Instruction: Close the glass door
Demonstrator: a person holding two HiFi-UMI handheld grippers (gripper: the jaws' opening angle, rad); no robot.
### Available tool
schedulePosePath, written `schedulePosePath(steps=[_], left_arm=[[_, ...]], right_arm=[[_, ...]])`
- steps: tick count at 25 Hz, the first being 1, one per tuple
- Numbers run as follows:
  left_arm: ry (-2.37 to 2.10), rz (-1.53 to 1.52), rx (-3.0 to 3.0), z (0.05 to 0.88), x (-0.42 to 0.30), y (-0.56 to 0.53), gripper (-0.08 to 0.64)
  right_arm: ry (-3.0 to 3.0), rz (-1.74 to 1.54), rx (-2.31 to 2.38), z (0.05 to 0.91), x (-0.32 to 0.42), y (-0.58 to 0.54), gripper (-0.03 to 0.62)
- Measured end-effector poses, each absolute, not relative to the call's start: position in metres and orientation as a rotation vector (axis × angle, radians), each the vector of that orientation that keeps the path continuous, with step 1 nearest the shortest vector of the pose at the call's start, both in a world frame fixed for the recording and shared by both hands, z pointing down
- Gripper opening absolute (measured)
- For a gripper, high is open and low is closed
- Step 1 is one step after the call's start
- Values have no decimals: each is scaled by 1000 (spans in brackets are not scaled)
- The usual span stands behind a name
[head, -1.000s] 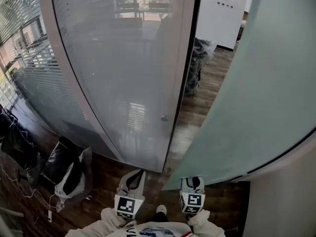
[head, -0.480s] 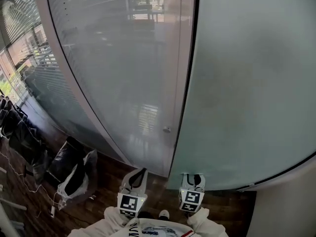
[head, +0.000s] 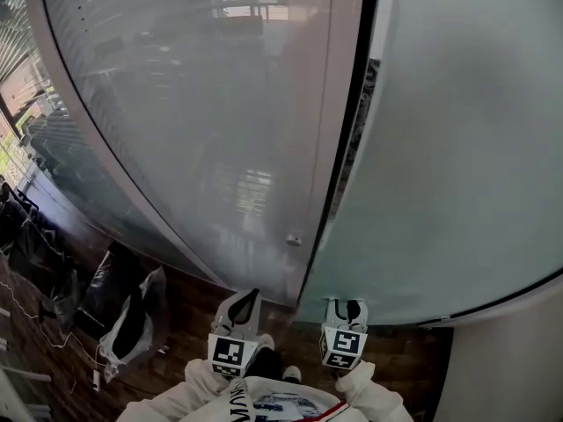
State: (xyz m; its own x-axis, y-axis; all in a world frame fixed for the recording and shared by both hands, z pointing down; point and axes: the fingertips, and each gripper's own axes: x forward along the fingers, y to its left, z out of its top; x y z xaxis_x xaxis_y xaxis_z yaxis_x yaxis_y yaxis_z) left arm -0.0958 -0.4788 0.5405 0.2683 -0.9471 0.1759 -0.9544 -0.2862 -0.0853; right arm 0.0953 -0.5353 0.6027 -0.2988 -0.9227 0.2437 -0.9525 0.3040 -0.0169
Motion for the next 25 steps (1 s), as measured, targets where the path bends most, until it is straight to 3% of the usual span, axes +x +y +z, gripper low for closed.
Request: schedulePosePath(steps=[25], left_arm=[[-1550, 295, 2678, 550, -97, -563, 3]], right_arm=[[-2310, 260, 1805, 605, 103, -580, 132]])
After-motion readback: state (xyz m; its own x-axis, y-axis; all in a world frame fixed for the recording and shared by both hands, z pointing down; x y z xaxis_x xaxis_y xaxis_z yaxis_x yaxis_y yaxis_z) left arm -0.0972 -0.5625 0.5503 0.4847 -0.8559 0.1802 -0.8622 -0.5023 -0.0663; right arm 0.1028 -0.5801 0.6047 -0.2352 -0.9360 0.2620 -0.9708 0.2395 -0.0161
